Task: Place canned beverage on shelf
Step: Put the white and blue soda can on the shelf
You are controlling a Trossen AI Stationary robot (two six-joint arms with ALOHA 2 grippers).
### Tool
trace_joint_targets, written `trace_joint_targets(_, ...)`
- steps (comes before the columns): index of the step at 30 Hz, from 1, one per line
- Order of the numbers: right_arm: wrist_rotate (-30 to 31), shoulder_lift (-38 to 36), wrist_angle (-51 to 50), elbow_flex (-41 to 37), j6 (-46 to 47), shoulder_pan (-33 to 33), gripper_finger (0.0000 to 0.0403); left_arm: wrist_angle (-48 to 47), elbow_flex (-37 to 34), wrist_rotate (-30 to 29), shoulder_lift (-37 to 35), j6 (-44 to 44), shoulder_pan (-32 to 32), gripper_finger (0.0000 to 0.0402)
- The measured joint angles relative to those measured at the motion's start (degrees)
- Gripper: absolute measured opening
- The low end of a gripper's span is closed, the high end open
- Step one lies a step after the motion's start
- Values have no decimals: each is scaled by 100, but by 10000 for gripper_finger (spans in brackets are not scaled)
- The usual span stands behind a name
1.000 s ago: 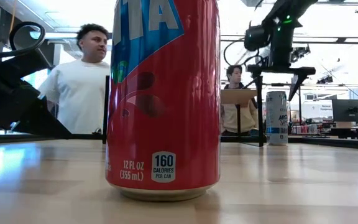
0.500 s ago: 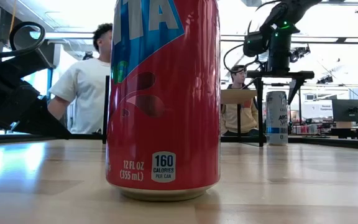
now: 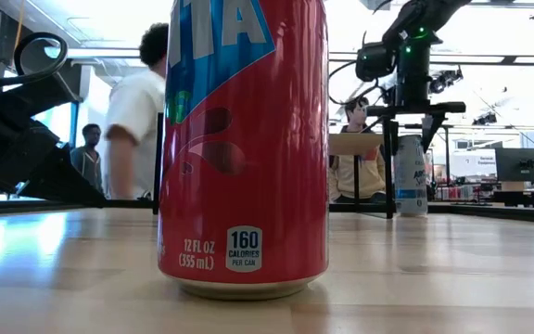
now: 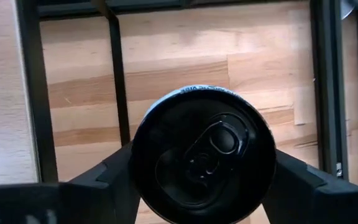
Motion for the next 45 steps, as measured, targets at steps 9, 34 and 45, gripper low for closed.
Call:
trace_joint_targets(9,-214,-1,-116,0,580,47,277,2,0,0,0,2,2,400)
trace_joint_targets(34,-839,-2,-2156,1120,3376,1614,242,3,-2,35,0,-2,1,400)
trace_joint_targets(45,-872,-9,-2246,1425,5004,3082,242,18,-2,38,0,-2,1,400)
